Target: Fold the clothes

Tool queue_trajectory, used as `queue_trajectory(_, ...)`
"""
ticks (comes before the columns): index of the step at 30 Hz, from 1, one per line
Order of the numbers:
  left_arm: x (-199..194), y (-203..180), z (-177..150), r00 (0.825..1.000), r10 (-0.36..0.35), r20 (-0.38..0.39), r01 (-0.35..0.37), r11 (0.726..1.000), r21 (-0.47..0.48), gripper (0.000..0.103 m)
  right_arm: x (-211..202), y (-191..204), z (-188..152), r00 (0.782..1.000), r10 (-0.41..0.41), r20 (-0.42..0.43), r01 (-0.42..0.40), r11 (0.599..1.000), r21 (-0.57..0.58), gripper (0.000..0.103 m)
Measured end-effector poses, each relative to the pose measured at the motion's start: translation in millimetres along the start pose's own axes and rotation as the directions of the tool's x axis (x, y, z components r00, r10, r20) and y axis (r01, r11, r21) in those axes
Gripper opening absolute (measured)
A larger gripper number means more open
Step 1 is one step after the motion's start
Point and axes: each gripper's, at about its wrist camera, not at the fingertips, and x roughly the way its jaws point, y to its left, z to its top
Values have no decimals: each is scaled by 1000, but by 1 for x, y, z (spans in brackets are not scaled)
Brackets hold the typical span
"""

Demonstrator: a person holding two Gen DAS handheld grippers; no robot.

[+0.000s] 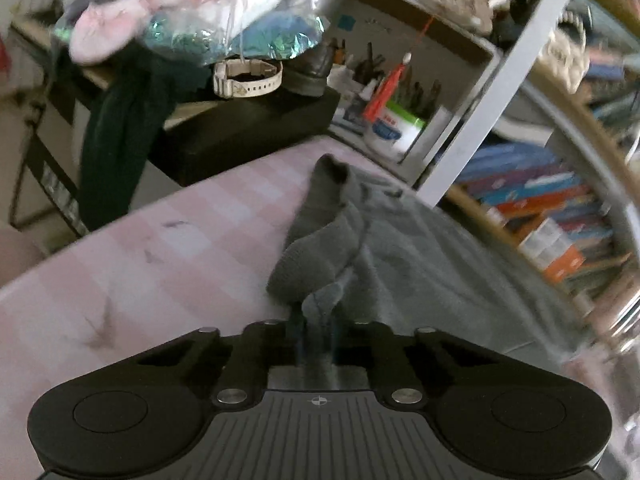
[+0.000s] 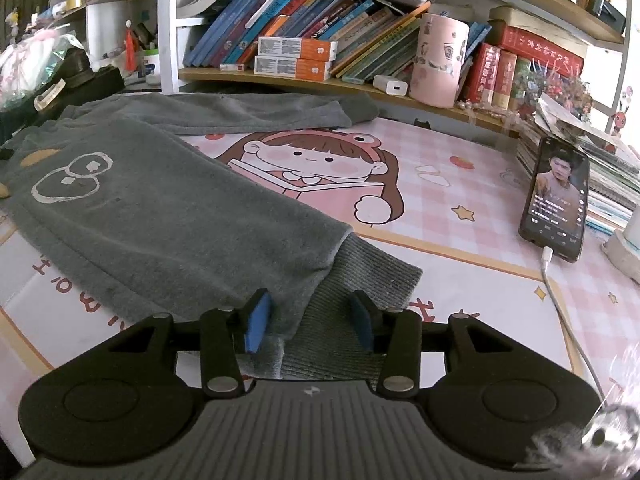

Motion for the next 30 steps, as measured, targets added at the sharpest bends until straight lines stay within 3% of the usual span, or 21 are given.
queue_trajectory(4, -30, 9, 6, 997, 13, 73, -13, 1000, -3, 7, -1, 3, 1, 1000, 18, -10, -18, 1000, -15, 42)
queue_trajectory(9, -23, 12, 3, 995, 95, 24, -96, 993, 74, 10, -5, 12, 1, 996, 83, -23, -84, 995, -48, 43)
queue_trajectory(13, -18, 12, 1, 987, 162, -2, -160, 978, 133, 21, -4, 10, 1, 997, 81, -21, -81, 996, -26, 43)
queue_trajectory(15, -26, 6, 3, 981, 189, 37, -193, 969, 157, 27, -6, 11, 2, 997, 74, -16, -74, 997, -28, 43)
queue_trajectory(22, -71, -57, -8, 971, 79, 224, -162, 910, 381, 30, -15, 14, 10, 995, 83, 58, -82, 996, -21, 39)
queue_trajectory(25, -45, -70, -19, 995, 46, 87, -81, 892, 446, 30, -5, 23, 12, 997, 67, 28, -66, 997, -46, 36)
queue_trajectory(27, -31, -72, -26, 994, 96, 51, -109, 879, 464, 30, 1, 27, 10, 1000, 24, 8, -23, 997, -74, 36)
queue_trajectory(30, -17, -58, -26, 992, 122, 4, -114, 907, 404, 30, 6, 16, 8, 1000, -19, -5, 19, 998, -57, 35)
